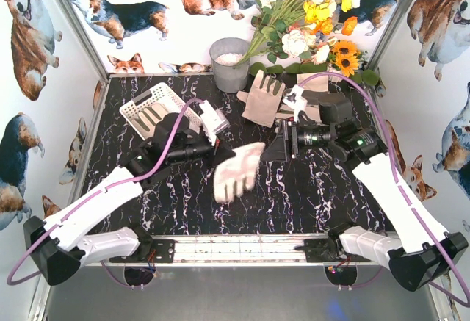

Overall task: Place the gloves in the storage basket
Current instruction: Place the glove at the center of the board.

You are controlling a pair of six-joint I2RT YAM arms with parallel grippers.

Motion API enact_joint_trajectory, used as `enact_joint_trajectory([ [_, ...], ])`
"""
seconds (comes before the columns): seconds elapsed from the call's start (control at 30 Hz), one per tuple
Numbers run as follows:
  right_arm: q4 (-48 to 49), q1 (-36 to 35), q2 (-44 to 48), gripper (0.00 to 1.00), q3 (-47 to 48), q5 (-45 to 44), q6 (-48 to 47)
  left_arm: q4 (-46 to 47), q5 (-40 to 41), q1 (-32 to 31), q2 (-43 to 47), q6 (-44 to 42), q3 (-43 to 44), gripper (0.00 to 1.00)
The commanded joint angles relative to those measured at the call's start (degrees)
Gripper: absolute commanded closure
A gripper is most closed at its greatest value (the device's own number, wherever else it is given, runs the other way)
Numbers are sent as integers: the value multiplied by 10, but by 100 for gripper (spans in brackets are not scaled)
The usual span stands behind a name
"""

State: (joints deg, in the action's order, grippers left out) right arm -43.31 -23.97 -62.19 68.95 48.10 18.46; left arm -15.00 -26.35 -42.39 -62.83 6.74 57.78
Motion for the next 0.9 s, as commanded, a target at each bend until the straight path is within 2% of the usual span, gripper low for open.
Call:
enact_joint_trajectory([
  [0.0, 49, 21, 33, 47, -19, -80, 27, 12, 161, 4, 35, -111, 1, 100],
  [0.2, 76, 42, 56, 47, -59, -116, 70, 97, 258, 1, 52, -234, -35, 100],
  [0.3, 86, 45, 70, 49, -85, -145, 84, 145, 268, -12, 36, -230, -98, 100],
  [0.47, 107, 49, 74, 52, -129, -177, 111, 206, 315, -125, -28, -201, -168, 100],
  [0.6, 106, 50, 71, 51, -153, -191, 127, 188, 308, -191, -67, -159, -180, 100],
  [0.8, 124, 50, 51, 43, -207, -175, 158, 110, 284, -250, -80, -119, -183, 100],
  [0.83, 130, 49, 46, 42, -216, -171, 163, 94, 273, -252, -83, -102, -178, 96],
  [0.87, 134, 47, 42, 40, -224, -168, 165, 79, 264, -252, -86, -83, -173, 75],
])
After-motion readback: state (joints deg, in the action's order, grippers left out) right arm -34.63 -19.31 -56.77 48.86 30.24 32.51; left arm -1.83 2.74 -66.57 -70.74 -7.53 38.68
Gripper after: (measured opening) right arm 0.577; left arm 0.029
